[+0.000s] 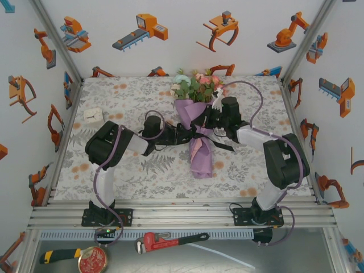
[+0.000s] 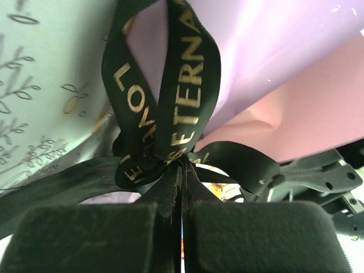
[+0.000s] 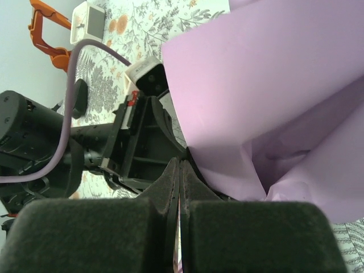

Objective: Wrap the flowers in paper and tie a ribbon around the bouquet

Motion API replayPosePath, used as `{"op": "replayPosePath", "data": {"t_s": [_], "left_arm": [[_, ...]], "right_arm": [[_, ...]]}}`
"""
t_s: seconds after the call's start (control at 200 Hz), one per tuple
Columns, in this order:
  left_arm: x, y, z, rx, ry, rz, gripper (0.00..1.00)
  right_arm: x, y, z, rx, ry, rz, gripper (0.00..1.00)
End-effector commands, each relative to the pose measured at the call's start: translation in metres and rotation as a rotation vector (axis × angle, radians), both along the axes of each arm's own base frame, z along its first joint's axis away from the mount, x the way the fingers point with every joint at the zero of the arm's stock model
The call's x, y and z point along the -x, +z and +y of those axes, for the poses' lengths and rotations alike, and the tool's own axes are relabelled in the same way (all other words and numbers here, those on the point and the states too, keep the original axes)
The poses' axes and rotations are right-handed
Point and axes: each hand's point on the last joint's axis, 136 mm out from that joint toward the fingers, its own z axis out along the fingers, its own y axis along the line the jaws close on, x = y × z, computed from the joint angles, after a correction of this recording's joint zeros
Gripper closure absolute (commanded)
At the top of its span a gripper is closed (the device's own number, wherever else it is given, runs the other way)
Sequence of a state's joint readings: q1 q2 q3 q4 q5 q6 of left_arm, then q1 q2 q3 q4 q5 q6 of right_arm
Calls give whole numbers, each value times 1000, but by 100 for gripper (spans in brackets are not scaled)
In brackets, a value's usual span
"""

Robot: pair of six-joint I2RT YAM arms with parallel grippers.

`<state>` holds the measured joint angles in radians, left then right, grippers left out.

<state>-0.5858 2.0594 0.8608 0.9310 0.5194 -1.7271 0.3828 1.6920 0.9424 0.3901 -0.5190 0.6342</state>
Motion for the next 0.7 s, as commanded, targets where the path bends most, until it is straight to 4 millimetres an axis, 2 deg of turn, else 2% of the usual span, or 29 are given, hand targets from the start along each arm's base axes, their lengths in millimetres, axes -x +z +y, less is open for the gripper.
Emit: {"op": "replayPosePath", "data": {"t_s": [0.0, 0.235, 0.365, 0.531, 0.696], "left_arm": [[-4, 45, -2, 80, 4, -116, 100], [-8, 57, -4, 93, 11, -153, 100], [-7, 49, -2, 60, 17, -149, 100], [-9, 72, -4, 117, 15, -180, 100], [-5, 76, -1, 76, 6, -183, 100]], "right_arm": [[3, 24, 0, -42, 12, -62, 100], [17, 32, -2, -49, 33, -63, 100], [20, 35, -3, -49, 34, -64, 100], [24, 34, -8, -16, 23, -69, 100], [24, 29, -14, 44, 5, -46, 100]]}}
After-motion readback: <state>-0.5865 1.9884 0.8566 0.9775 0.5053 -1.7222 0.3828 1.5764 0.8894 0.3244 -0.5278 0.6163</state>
